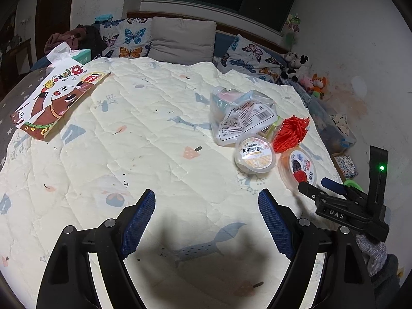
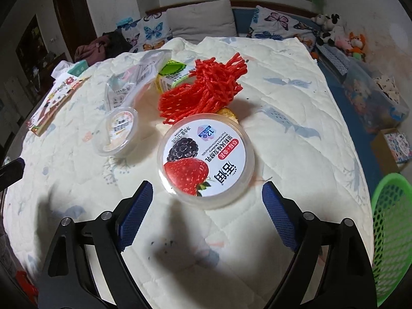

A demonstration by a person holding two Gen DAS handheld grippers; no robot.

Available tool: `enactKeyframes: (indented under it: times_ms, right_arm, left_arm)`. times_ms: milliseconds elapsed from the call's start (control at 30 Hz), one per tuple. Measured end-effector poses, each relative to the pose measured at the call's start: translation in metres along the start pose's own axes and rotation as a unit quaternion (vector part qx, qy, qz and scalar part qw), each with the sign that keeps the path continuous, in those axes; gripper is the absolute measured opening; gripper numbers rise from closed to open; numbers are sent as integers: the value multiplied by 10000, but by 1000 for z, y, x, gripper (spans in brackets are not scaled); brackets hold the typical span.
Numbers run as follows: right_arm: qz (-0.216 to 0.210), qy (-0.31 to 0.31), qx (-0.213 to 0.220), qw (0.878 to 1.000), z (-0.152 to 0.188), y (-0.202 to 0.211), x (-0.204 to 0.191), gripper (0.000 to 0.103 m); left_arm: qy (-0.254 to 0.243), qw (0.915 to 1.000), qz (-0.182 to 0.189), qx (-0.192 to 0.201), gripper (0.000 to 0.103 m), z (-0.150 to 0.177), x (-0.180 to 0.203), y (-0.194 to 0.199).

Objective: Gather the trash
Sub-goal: 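Move both grippers toward the strawberry yogurt cup and another jelly cup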

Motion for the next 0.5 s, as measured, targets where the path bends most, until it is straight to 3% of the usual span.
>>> enactKeyframes:
  times_ms: [167,500]
  right_arm:
    - [95,97,-31,9999,-3,-9,-2,94]
    - [169,150,-127,9997,-5,-27,-1,94]
  left_arm:
    - [-10,10000,25,-18,79,-2,1,-5]
    - [-65,10000,18,-72,79,-5,4,-16]
Point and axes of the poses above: each gripper's, at about its wrist camera, not at the fingertips, and y roughly against the way its jaws point, x to its right, z to its underside, the point moved 9 cm from there along -y, roughly the way its jaws point, and after that the axes turned 1 degree about y, right-handed, at the moved point
